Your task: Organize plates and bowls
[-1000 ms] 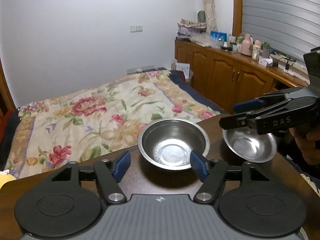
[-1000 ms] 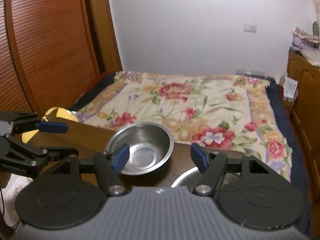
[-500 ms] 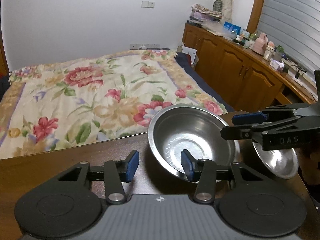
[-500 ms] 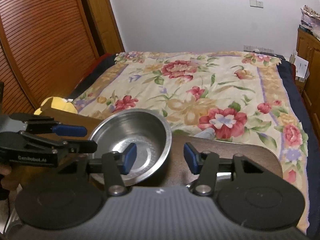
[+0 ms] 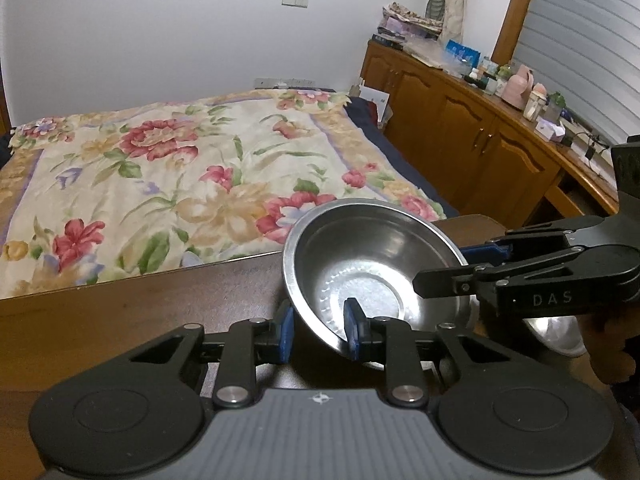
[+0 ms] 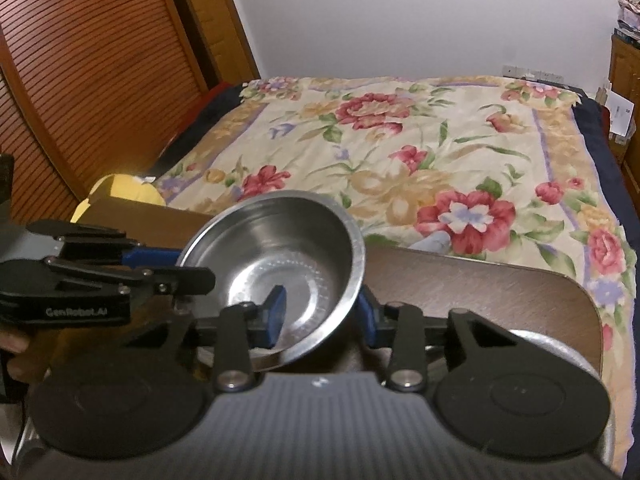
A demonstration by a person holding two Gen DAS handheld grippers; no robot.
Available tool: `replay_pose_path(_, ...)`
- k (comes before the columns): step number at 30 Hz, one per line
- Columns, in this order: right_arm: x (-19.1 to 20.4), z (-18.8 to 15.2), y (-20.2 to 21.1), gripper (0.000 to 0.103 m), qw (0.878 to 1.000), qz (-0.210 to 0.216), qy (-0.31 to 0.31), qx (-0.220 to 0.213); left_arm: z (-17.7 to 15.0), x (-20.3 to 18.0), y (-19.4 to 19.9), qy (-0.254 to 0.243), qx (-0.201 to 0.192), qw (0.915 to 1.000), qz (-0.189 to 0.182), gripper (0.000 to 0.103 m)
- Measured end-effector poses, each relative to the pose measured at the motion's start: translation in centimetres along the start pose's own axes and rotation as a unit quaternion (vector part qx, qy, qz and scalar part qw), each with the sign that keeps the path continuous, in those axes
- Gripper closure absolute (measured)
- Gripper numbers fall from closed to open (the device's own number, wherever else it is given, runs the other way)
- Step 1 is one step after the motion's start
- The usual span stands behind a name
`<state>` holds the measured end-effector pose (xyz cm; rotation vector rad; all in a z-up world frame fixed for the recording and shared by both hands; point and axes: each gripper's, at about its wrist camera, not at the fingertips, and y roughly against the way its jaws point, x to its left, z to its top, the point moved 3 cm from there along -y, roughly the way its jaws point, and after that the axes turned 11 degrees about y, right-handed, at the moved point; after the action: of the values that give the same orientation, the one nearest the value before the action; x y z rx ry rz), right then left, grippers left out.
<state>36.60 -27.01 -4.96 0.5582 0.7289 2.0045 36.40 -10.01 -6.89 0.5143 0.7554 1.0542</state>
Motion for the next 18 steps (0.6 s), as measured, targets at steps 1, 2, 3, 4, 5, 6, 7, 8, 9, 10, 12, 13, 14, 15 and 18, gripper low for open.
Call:
replay_pose_path(1,0.0,0.0,-0.1,0.072,1.000,0.001,0.001,0.002,0.0,0.0,0.0,0.000,0.001,1.0000,0.001,0.075)
replay_pose_path(2,0.1,0.0,-0.2,0.074,1.000,0.000,0.001,0.005,-0.1,0.0,0.0,0.000,0.002,1.0000,0.002,0.076)
replay_pose_path(3,0.1,-0.1,-0.3,0.076,1.000,0.003,-0.001,0.006,-0.1,0.1,0.0,0.001,0.001,1.0000,0.006,0.079)
replay_pose_path(4,0.1,-0.1,-0.3,0.079,1.000,0.004,-0.003,0.006,-0.2,0.0,0.3,-0.001,-0.001,1.0000,0.009,0.079)
replay_pose_path(5,0.0,-0.1,-0.3,0.080,1.000,0.004,-0.006,0.007,-0.2,-0.2,0.6,-0.006,-0.005,0.9999,0.009,0.080)
replay_pose_path(6,0.0,-0.1,-0.2,0.080,1.000,0.002,-0.009,0.006,-0.2,-0.3,0.9,-0.009,-0.007,0.9999,0.007,0.080)
replay_pose_path(7,0.1,-0.1,-0.2,0.080,1.000,-0.001,-0.010,0.004,-0.2,-0.5,1.2,-0.009,-0.009,0.9999,0.005,0.080)
replay_pose_path(8,0.2,0.0,0.0,0.080,1.000,-0.002,-0.010,0.003,-0.2,-0.5,1.5,-0.008,-0.010,0.9999,0.004,0.080)
replay_pose_path(9,0.3,0.0,0.3,0.080,1.000,-0.002,-0.010,0.000,-0.1,-0.6,1.7,-0.007,-0.012,0.9999,0.003,0.080)
replay_pose_path(10,0.3,0.1,0.5,0.080,1.000,-0.001,-0.011,-0.002,0.0,-0.6,2.0,-0.007,-0.014,0.9999,0.002,0.080)
replay_pose_path(12,0.4,0.3,1.0,0.080,1.000,0.000,-0.012,-0.008,0.2,-0.8,2.5,-0.007,-0.018,0.9998,0.000,0.080)
replay_pose_path(13,0.5,0.4,1.2,0.080,1.000,0.000,-0.012,-0.010,0.3,-0.9,2.7,-0.007,-0.019,0.9998,0.000,0.080)
replay_pose_path(14,0.6,0.5,1.4,0.080,1.000,-0.001,-0.012,-0.012,0.3,-1.0,3.0,-0.006,-0.021,0.9998,0.000,0.080)
replay_pose_path(15,0.7,0.5,1.7,0.080,1.000,-0.001,-0.012,-0.013,0.3,-1.1,3.2,-0.007,-0.022,0.9997,0.000,0.080)
replay_pose_path(18,1.0,0.7,2.5,0.080,1.000,-0.001,-0.012,-0.018,0.3,-1.5,4.2,-0.010,-0.027,0.9996,-0.002,0.080)
